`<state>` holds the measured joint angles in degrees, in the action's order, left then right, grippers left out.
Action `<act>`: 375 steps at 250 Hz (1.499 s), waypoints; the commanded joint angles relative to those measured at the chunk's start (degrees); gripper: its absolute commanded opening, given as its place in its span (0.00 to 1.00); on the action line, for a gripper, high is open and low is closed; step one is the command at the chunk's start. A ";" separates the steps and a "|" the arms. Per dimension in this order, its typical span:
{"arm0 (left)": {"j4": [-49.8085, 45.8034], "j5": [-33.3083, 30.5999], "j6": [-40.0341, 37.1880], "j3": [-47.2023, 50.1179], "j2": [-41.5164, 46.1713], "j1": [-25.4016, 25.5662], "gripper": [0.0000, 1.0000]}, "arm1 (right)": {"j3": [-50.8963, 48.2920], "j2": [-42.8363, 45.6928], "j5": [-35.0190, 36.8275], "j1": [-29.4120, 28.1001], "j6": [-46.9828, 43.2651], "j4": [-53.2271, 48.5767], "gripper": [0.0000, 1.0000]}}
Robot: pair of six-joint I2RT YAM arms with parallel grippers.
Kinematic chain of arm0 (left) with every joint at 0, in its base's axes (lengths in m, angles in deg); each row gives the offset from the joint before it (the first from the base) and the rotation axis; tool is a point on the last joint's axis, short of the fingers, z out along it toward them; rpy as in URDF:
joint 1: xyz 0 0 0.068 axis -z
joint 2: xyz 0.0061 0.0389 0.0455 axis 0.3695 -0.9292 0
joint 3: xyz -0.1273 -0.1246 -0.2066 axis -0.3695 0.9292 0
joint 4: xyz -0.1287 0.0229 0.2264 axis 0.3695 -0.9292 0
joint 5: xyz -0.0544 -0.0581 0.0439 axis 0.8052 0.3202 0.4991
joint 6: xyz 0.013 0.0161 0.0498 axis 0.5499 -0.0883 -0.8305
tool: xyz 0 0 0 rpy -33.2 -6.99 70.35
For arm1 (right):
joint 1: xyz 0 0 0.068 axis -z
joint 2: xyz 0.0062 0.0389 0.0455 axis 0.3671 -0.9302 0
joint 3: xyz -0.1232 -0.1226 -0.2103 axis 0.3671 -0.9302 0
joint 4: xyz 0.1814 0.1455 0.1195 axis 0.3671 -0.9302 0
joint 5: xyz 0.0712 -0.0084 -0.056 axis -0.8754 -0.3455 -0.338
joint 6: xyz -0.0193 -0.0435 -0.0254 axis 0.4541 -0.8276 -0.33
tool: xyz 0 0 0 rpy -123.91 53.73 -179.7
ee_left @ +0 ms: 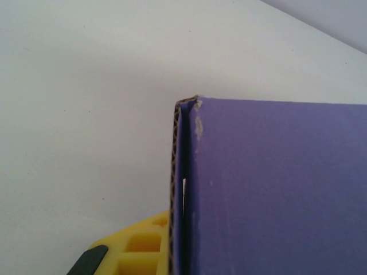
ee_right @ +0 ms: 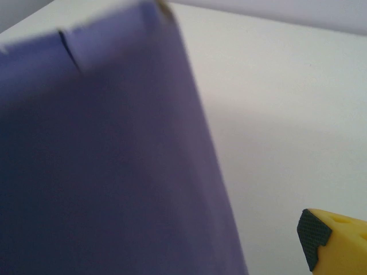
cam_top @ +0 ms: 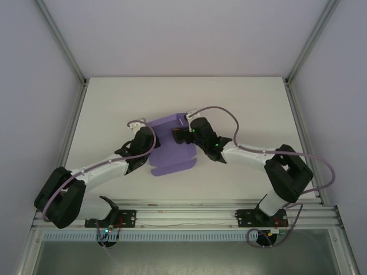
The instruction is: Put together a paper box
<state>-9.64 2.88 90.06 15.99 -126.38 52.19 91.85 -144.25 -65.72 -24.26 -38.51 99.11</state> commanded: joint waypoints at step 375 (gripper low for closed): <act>4.57 8.15 -10.73 -0.94 -1.14 -1.06 0.00 | 8.33 3.57 -63.20 23.94 -22.27 -33.48 0.43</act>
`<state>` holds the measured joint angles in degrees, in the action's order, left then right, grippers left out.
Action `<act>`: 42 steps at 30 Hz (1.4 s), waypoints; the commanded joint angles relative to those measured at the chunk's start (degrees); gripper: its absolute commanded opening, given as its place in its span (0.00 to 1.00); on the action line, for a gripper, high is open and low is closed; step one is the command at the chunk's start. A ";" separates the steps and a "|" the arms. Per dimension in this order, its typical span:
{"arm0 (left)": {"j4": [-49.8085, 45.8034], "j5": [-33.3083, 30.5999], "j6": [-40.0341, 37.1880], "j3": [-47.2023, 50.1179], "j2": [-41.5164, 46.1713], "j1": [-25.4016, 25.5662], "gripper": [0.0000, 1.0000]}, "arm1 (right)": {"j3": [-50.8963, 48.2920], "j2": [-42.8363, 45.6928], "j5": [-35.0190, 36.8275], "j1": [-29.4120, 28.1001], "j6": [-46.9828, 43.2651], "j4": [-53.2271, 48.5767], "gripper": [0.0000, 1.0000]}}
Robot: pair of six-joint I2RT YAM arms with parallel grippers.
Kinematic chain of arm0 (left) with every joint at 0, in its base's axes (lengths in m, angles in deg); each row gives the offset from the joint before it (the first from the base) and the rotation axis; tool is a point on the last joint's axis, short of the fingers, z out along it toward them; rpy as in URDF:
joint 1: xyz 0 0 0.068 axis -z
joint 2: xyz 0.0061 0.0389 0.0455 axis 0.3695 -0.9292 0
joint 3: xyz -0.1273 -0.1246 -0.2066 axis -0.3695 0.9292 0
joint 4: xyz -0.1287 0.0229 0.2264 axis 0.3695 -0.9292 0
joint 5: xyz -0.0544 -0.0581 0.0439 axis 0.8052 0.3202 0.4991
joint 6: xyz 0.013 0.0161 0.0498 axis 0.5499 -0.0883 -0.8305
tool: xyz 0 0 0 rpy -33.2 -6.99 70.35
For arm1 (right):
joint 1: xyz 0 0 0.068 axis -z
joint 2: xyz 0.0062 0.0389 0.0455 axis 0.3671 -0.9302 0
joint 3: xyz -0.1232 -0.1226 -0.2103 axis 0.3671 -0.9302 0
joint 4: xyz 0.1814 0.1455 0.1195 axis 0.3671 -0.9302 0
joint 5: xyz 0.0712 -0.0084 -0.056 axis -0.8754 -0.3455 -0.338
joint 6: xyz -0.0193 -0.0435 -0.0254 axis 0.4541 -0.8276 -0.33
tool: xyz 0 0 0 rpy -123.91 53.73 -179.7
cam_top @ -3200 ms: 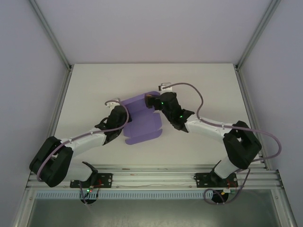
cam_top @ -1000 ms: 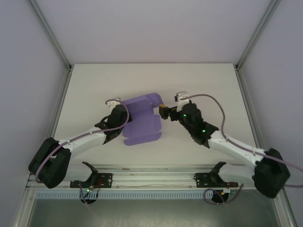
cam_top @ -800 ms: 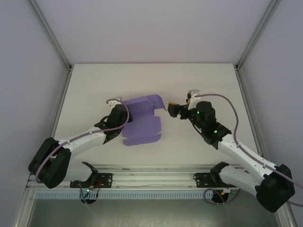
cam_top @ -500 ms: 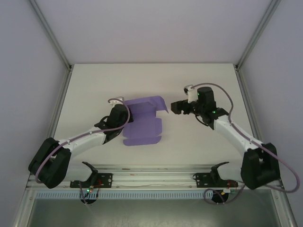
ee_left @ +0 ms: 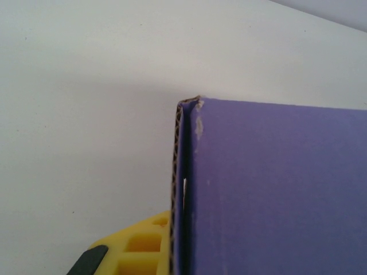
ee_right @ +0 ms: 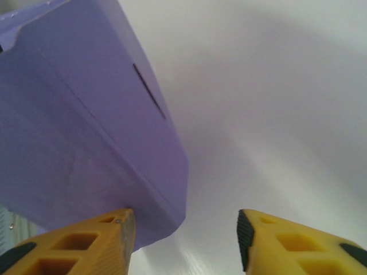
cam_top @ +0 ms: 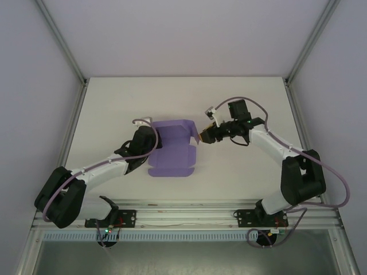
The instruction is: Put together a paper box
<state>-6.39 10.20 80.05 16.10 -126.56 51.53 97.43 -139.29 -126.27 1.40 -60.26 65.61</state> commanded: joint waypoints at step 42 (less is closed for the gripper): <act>-8.27 -5.27 10.88 -6.96 -4.76 0.39 0.00 | 19.86 -25.59 111.58 -26.39 30.63 7.12 0.00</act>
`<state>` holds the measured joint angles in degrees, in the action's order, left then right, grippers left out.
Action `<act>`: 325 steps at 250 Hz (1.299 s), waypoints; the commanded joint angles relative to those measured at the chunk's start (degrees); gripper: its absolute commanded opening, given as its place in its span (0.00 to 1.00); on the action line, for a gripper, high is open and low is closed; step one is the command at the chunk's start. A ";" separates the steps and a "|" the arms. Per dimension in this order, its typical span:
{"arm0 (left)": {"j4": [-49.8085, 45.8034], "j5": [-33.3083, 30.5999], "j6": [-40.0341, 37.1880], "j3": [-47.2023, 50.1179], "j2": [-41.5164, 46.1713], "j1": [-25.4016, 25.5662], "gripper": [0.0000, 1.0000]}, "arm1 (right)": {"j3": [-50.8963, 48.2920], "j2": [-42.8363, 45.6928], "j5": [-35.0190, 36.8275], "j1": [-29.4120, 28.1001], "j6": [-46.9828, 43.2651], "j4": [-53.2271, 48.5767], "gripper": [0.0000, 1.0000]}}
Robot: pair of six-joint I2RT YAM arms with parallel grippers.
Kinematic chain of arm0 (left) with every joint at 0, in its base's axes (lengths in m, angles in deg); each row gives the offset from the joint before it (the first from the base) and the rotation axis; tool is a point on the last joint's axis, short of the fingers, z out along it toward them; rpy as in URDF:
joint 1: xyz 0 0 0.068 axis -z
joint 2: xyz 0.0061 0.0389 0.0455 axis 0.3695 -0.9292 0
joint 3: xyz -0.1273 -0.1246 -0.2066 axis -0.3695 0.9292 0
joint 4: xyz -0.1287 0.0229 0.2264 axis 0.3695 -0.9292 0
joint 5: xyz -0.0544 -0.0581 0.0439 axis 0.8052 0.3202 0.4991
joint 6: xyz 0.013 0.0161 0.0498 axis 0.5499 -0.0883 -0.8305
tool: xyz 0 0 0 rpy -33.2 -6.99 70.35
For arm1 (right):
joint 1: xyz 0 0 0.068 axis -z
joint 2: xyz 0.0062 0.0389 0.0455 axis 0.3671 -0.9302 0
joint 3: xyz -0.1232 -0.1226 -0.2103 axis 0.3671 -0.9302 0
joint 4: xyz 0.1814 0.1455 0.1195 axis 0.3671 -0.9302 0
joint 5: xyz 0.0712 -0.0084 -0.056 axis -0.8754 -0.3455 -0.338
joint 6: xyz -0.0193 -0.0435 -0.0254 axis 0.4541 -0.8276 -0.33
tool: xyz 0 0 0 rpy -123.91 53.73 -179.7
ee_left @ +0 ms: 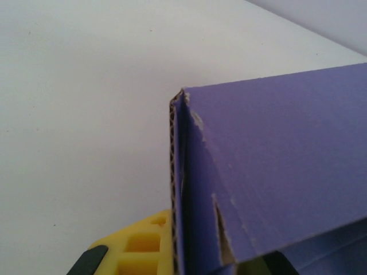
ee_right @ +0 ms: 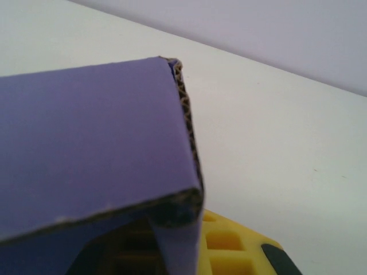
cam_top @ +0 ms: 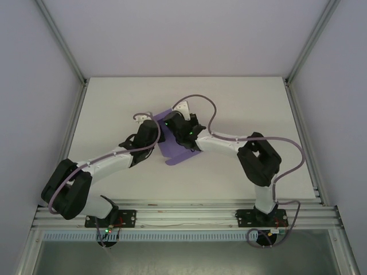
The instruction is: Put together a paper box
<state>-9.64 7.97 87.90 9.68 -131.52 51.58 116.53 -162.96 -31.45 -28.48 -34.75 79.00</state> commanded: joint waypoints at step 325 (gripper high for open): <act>-56.06 16.06 -68.06 -44.03 -28.06 3.73 0.00 | -41.03 64.55 -23.35 14.75 15.80 -9.36 1.00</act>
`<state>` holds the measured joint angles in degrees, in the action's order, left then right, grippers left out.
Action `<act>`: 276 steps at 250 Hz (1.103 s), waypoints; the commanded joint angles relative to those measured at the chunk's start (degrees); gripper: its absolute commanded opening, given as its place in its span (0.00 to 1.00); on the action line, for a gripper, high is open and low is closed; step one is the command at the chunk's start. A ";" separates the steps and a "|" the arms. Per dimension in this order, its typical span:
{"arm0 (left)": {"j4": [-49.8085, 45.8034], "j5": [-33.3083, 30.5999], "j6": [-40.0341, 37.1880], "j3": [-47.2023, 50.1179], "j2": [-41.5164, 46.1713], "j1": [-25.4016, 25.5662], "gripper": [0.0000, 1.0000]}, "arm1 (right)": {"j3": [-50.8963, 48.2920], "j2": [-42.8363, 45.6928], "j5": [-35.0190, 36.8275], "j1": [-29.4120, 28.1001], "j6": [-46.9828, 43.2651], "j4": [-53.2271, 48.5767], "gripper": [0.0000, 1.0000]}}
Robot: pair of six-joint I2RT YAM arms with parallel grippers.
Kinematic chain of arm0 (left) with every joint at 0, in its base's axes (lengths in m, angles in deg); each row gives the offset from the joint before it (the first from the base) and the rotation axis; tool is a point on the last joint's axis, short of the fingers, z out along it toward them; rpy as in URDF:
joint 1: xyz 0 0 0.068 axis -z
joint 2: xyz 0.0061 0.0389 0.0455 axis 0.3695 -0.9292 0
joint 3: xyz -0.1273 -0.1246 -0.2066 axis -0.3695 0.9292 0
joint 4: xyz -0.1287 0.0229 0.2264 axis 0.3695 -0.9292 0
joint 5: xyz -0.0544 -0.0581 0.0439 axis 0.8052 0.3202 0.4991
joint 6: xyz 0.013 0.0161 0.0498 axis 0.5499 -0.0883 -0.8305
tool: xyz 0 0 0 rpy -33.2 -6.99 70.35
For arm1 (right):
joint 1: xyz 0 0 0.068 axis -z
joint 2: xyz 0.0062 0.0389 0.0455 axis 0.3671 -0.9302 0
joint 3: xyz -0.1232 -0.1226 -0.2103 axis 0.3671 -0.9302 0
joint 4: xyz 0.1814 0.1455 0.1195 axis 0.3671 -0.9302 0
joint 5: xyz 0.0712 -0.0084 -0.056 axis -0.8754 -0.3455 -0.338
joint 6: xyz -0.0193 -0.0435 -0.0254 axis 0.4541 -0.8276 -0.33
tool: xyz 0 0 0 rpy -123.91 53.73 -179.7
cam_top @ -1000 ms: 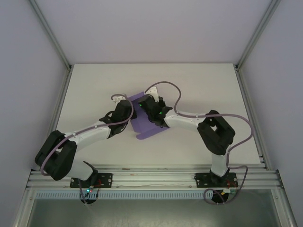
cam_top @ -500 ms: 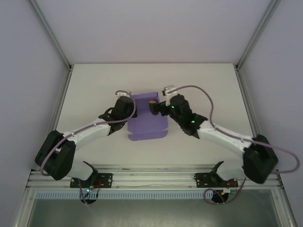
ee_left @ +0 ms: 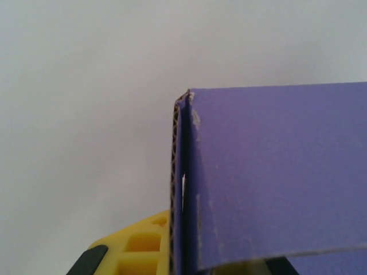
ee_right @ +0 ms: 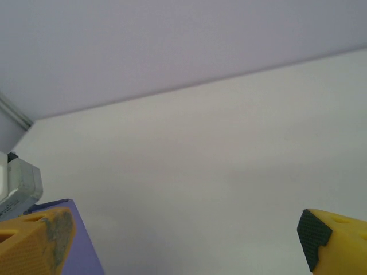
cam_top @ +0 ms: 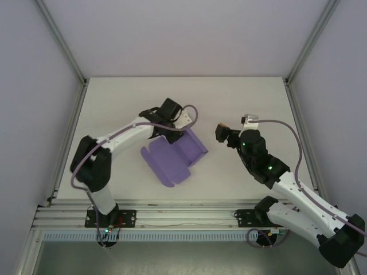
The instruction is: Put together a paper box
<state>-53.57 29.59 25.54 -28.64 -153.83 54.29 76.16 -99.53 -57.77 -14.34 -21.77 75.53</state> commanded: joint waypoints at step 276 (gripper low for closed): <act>-10.18 -23.24 -8.93 -18.23 -19.92 9.72 0.50 | -3.46 5.84 0.22 2.01 2.62 -8.00 1.00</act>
<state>-61.71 4.30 18.15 -45.10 -176.85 64.03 73.14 -95.05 -56.80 -12.72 -19.26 68.42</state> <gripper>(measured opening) 0.471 0.996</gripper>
